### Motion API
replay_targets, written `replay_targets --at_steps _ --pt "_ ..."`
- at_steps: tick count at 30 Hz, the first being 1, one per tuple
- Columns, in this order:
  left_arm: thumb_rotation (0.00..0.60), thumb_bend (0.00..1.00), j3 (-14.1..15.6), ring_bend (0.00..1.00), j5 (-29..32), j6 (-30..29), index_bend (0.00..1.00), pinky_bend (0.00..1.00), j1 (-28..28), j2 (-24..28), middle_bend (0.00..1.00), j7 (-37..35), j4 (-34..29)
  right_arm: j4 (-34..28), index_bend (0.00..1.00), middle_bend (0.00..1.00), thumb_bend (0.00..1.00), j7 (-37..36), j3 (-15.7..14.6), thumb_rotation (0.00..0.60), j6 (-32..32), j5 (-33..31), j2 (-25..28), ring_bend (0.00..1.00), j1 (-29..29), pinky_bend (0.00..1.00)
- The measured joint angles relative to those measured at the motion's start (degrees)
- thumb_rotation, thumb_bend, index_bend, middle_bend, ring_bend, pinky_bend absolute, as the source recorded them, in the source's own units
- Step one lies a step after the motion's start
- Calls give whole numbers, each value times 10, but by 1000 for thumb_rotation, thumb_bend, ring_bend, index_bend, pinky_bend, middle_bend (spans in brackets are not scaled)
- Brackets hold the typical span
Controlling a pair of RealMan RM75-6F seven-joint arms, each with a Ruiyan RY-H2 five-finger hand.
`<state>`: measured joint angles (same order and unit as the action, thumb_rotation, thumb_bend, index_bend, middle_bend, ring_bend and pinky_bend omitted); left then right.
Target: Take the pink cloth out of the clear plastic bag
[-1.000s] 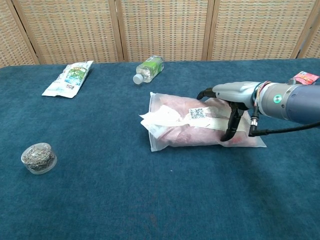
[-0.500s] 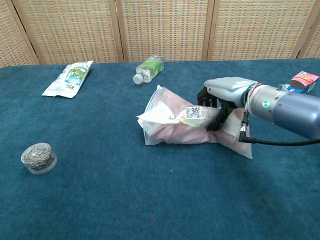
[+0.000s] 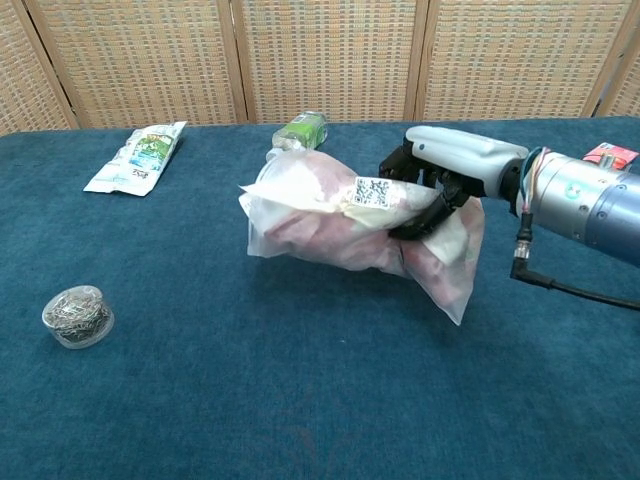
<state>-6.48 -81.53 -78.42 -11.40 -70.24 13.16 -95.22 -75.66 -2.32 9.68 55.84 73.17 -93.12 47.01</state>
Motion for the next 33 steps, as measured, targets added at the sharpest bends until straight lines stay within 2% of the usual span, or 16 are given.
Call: replay_targets --at_steps 2,4,7,12,19,24,33 --pt "600 118 -7 0 -11 17 198 0 -19 6 0 -22 6 -12 595 635 552 -39 4 600 2 21 11 505 0 520" --pt "600 119 -14 0 -23 36 261 0 -42 11 0 -49 14 -28 595 635 552 -71 9 600 2 40 23 505 2 521" --pt "600 122 -30 0 -34 64 305 0 -79 12 0 -78 24 -53 595 636 552 -93 16 600 -2 59 36 505 9 521" --pt "600 123 -53 0 -28 116 325 0 -136 -3 0 -74 32 -75 595 636 552 -86 23 600 -14 66 41 505 21 521" --pt "600 150 -79 0 9 163 340 0 -198 -56 0 -48 38 -93 595 636 552 -55 28 600 -24 55 37 505 29 520" --pt "600 165 -80 0 23 183 358 0 -222 -77 0 -47 38 -102 595 636 552 -36 33 600 -28 41 37 505 32 521" --pt "600 182 -73 0 27 176 383 0 -232 -87 0 -60 29 -116 595 637 552 -6 45 600 -36 12 40 505 37 521"
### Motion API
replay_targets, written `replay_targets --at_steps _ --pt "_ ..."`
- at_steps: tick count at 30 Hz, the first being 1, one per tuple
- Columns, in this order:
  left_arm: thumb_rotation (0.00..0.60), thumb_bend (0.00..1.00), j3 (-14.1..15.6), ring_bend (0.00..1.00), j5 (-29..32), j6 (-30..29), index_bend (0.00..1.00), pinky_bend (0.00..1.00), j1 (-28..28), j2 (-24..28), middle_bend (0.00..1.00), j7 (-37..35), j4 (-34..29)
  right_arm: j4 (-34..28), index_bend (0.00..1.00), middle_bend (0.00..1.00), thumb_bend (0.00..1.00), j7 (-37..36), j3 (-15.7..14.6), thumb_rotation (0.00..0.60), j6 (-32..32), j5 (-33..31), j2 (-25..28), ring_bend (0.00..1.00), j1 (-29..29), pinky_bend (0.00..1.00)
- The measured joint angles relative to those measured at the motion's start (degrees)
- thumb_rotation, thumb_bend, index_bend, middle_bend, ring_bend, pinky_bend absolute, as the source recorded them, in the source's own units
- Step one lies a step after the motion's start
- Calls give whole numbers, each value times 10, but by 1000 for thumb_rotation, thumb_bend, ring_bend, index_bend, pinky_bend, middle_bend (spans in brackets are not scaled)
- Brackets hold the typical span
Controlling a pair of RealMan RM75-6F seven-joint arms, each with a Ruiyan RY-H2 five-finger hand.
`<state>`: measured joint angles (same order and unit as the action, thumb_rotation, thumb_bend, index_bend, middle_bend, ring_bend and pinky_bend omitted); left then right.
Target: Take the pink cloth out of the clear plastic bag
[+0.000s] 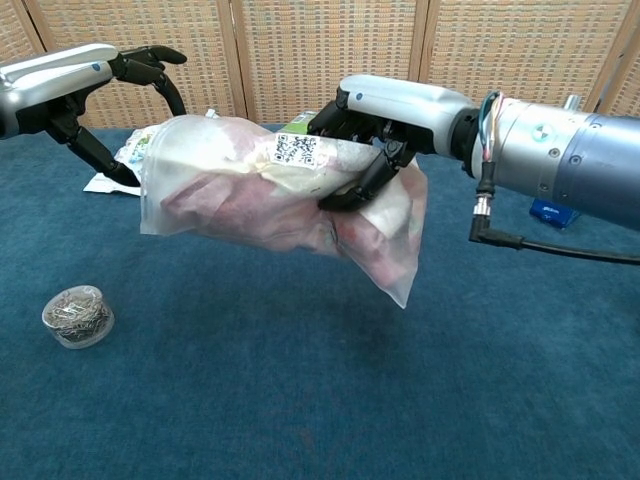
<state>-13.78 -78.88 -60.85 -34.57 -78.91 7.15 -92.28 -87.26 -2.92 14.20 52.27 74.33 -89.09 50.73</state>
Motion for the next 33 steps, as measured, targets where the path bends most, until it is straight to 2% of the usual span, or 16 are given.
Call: replay_targets --at_steps 10,33 --pt "600 182 6 0 0 -4 395 0 -15 -18 0 -9 7 -15 595 640 556 21 5 600 2 -20 -3 508 0 521" --pt "600 183 8 0 17 -3 395 0 -47 -54 0 19 19 -33 596 641 566 39 20 600 2 -54 -8 508 5 521"
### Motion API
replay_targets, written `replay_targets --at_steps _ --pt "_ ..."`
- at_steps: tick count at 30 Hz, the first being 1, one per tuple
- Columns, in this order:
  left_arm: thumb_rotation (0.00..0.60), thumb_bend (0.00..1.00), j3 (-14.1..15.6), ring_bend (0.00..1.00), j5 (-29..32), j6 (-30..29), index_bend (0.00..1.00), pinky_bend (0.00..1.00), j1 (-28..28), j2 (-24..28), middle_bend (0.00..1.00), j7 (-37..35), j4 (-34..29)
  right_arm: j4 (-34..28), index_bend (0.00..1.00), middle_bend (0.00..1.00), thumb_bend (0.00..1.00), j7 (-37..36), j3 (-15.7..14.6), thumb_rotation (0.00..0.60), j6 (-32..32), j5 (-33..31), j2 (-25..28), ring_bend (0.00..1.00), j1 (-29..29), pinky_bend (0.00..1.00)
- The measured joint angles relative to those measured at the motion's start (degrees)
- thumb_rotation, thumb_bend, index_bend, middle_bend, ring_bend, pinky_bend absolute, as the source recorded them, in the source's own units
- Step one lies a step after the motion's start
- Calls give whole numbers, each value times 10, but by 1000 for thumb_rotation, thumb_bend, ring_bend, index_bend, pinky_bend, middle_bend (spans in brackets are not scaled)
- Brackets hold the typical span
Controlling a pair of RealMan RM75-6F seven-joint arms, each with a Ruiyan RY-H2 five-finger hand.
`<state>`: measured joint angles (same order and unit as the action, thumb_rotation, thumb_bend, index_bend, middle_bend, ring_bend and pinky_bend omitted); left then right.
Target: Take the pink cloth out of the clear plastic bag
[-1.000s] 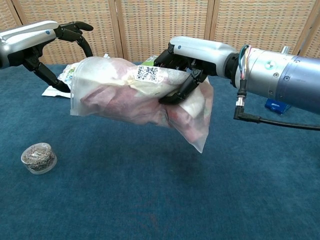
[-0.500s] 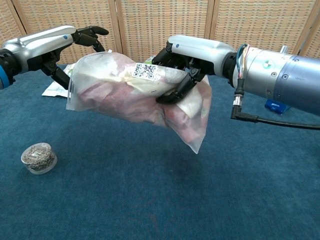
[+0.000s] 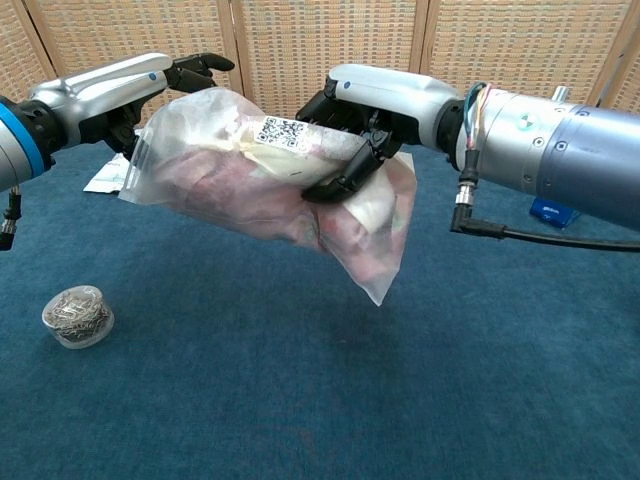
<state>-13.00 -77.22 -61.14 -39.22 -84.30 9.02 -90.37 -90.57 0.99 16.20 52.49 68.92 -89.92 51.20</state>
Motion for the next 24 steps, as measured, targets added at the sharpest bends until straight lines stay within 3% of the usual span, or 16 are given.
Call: replay_targets --at_steps 5,8,16,24 --pt "600 186 -1 0 6 3 395 0 -9 -12 0 14 9 0 596 641 567 -1 6 600 -2 -13 -4 508 3 521" --pt "600 244 -1 0 10 4 405 0 -14 -17 0 21 12 -2 596 642 569 -1 7 600 -2 -16 -4 508 2 521" --pt "600 529 6 0 14 16 667 0 -28 -23 0 54 23 -2 596 642 573 -6 5 600 -2 -15 -2 508 0 520" --pt "600 567 5 0 29 15 717 0 -35 -23 0 78 28 -2 596 642 581 -14 3 600 0 -9 2 508 -3 520"
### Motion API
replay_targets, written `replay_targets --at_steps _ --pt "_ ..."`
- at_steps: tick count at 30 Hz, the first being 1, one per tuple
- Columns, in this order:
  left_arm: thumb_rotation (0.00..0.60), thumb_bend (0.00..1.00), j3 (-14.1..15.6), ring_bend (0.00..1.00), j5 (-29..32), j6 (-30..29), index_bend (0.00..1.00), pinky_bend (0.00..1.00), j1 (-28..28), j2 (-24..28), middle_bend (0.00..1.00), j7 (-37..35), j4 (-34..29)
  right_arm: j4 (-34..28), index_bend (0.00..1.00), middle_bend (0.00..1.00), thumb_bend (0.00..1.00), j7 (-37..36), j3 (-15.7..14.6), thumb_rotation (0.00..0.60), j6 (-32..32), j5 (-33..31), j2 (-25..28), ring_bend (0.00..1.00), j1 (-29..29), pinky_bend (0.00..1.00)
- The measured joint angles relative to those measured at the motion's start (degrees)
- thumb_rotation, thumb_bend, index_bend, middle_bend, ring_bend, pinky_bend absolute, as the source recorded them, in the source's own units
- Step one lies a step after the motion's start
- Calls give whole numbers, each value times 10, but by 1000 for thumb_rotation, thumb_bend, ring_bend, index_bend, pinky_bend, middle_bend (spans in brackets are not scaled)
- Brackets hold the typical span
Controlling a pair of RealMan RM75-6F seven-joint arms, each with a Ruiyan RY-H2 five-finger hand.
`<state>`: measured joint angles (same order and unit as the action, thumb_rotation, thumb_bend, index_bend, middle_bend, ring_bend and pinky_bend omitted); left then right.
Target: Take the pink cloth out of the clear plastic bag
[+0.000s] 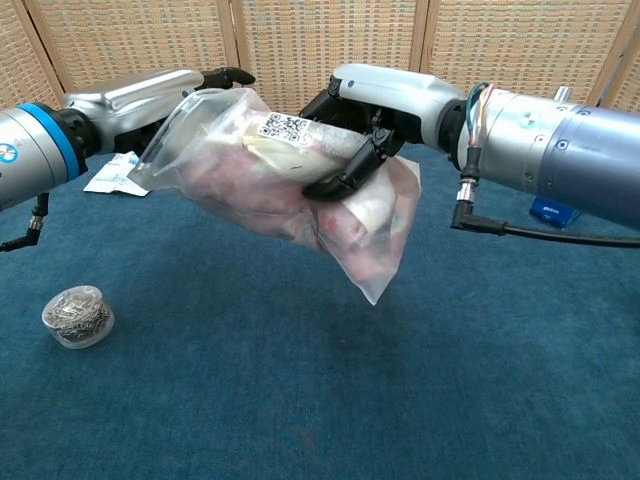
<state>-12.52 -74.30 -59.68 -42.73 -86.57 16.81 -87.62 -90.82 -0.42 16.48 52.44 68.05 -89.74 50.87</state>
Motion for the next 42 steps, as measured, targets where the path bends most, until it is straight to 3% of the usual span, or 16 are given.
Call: replay_targets --at_steps 6,13,14,16,18,20,28,31,36,39,42 --pt "600 567 -2 0 8 2 732 0 -3 2 0 1 -3 -1 596 631 600 -5 -5 600 2 7 4 508 -5 521" --pt "600 568 -7 0 30 27 744 0 -13 7 0 -12 -7 -4 583 546 593 -25 -16 600 -7 16 13 500 -11 520" --pt "600 568 -8 0 35 31 744 0 -15 7 0 -11 -7 -4 525 488 533 -26 -18 600 -8 19 15 468 -12 495" --pt "600 568 -10 0 45 40 744 0 -21 8 0 -10 -6 -5 305 278 299 -27 -24 600 -8 24 18 288 -16 354" --pt "600 568 -12 0 55 48 745 0 -25 9 0 -10 -6 -6 56 39 40 -29 -29 600 -12 26 22 44 -17 106" --pt "600 568 -14 0 65 56 745 0 -32 7 0 -6 -3 -8 1 0 0 -30 -36 600 -23 26 29 0 -18 12" --pt "600 568 -21 0 123 75 745 0 -59 -13 0 55 10 -29 0 15 0 -8 -69 600 -34 2 98 0 -48 0" --pt "600 568 -26 0 158 81 746 0 -69 -19 0 63 8 -30 6 154 0 2 -84 600 -11 21 117 50 -67 40" --pt "600 568 -41 0 209 81 751 0 -85 -29 0 83 -2 -11 127 489 0 25 -112 600 44 88 130 377 -94 363" --pt "600 568 -55 0 244 73 756 0 -95 -34 0 93 -12 24 199 588 6 37 -137 600 93 158 131 449 -110 503" --pt "600 568 -71 0 282 58 759 0 -106 -42 0 104 -23 89 254 628 33 38 -165 600 153 248 127 479 -125 567"
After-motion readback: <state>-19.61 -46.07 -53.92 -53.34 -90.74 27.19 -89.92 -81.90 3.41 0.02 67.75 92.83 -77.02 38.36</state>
